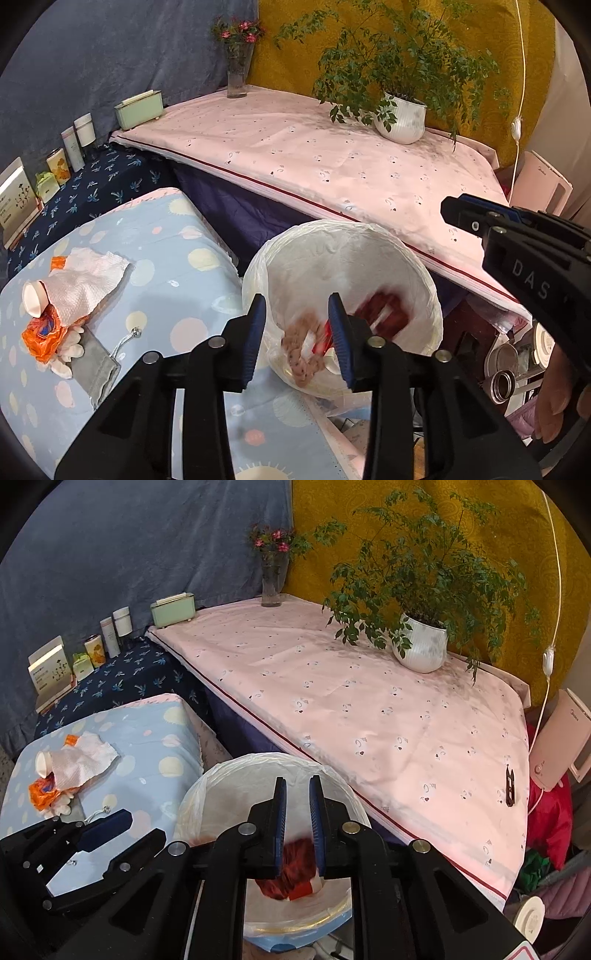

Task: Collect trash
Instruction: 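Carry both scrunchies over the bin and open both tools to drop them, then move the right tool back to the table and close it on the grey pouch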

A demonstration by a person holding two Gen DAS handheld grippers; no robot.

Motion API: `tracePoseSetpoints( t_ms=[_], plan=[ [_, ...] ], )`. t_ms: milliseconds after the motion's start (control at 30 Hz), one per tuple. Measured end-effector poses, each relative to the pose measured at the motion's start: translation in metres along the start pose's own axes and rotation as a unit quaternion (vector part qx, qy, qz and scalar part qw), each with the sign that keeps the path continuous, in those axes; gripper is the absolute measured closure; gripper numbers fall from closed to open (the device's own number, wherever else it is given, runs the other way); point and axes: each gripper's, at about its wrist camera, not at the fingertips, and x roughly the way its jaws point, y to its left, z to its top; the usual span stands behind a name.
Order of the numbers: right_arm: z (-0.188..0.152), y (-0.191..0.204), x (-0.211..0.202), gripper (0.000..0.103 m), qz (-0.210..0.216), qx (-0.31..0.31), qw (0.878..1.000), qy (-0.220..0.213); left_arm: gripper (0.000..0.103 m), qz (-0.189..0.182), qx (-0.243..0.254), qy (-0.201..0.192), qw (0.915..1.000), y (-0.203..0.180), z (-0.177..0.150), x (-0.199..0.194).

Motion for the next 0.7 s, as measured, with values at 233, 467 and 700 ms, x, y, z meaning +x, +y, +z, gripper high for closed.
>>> tracePoseSetpoints(
  t_ms=[233, 467, 700],
  plan=[
    [0.0, 0.011, -0.003, 0.082, 0.011, -0.006, 1.0, -0.004, 0.065, 0.008, -0.008, 0.003, 0.9999, 0.01, -0.004, 0.001],
    [0.0, 0.03, -0.004, 0.078, 0.021, -0.024, 0.999, -0.007, 0.058, 0.023, -0.026, 0.0, 0.9994, 0.031, -0.006, -0.005],
    [0.002, 0.053, -0.009, 0.069, 0.039, -0.041, 0.998, -0.014, 0.054, 0.045, -0.044, -0.005, 0.998, 0.058, -0.011, -0.013]
  ],
)
